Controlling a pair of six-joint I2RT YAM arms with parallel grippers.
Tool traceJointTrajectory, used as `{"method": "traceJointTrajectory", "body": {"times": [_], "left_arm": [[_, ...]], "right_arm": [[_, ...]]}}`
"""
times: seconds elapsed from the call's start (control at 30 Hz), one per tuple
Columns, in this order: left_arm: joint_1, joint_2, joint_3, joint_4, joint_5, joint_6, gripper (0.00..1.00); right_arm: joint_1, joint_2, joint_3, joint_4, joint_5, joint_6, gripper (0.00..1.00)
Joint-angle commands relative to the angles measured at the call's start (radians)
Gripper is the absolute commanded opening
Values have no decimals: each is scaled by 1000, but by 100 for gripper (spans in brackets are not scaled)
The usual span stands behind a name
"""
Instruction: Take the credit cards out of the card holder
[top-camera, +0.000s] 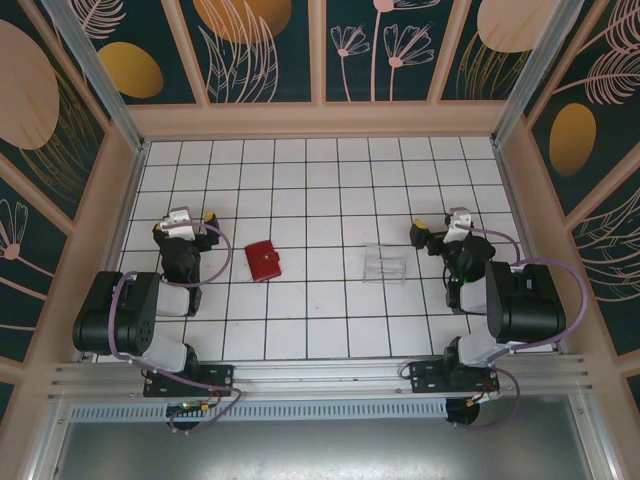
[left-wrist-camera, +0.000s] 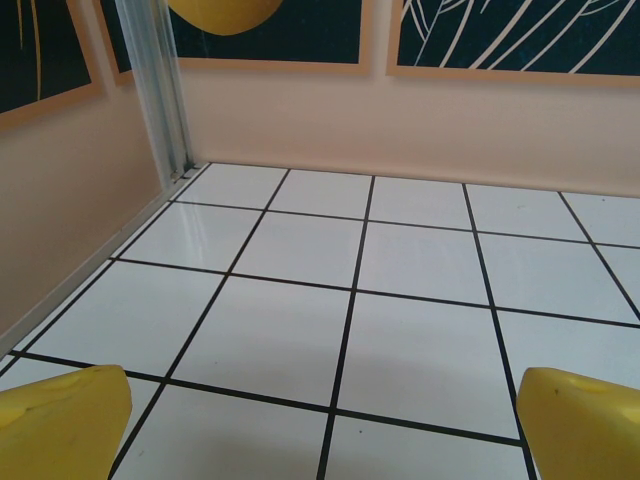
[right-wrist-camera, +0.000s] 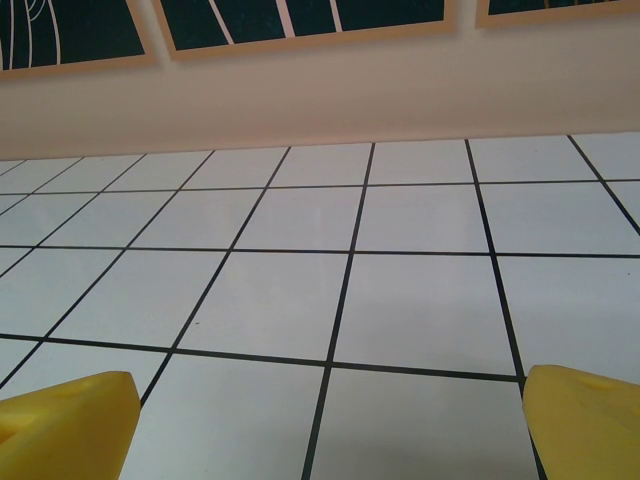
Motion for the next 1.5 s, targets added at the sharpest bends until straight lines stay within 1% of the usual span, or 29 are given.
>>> {"method": "traceJointTrajectory", "body": {"times": [0.0, 0.2, 0.23, 0.33, 0.53, 0.6, 0.67, 0.77, 0.87, 0.93, 1.03, 1.1, 1.13, 1.2, 1.3, 1.37, 1.47], "left_arm": [[5, 2, -3, 45, 17, -10, 99], [5, 1, -4, 45, 17, -10, 99], [5, 1, -3, 46, 17, -10, 99], [5, 1, -4, 46, 16, -10, 99], [5, -1, -12, 57, 14, -7, 99], [5, -24, 0, 21, 31, 1, 99], [4, -69, 23, -62, 24, -1, 99], [4, -132, 68, -203, -38, -29, 98], [2, -206, 115, -349, -92, -67, 99], [1, -251, 153, -456, -113, -98, 98], [-1, -308, 227, -643, -106, -153, 98], [-4, -335, 277, -758, -118, -215, 98], [-4, -344, 309, -848, -130, -274, 98], [-3, -347, 369, -987, -94, -347, 97], [-4, -345, 441, -1157, -24, -428, 98], [-4, -341, 481, -1243, 22, -441, 98], [-3, -340, 539, -1360, 30, -474, 98]], "right_arm": [[-10, 1, -6, 45, -15, -6, 99], [-12, 1, -5, 44, -11, -2, 99], [-16, 4, 2, 34, 7, 10, 99], [-3, 6, 18, 5, 129, 41, 99], [5, 5, 19, 2, 149, 39, 99], [20, -4, 36, -34, 202, 41, 99], [31, -17, 54, -78, 237, 41, 99], [48, -51, 92, -171, 270, 32, 99], [58, -100, 187, -396, 292, 41, 99], [65, -131, 226, -495, 301, 53, 99], [76, -181, 290, -672, 307, 87, 99], [87, -213, 339, -808, 313, 127, 98], [91, -230, 366, -881, 297, 153, 99], [98, -250, 417, -1024, 246, 208, 98], [135, -263, 476, -1194, 232, 280, 96], [177, -273, 504, -1293, 248, 308, 94], [239, -286, 547, -1426, 275, 319, 92]]}}
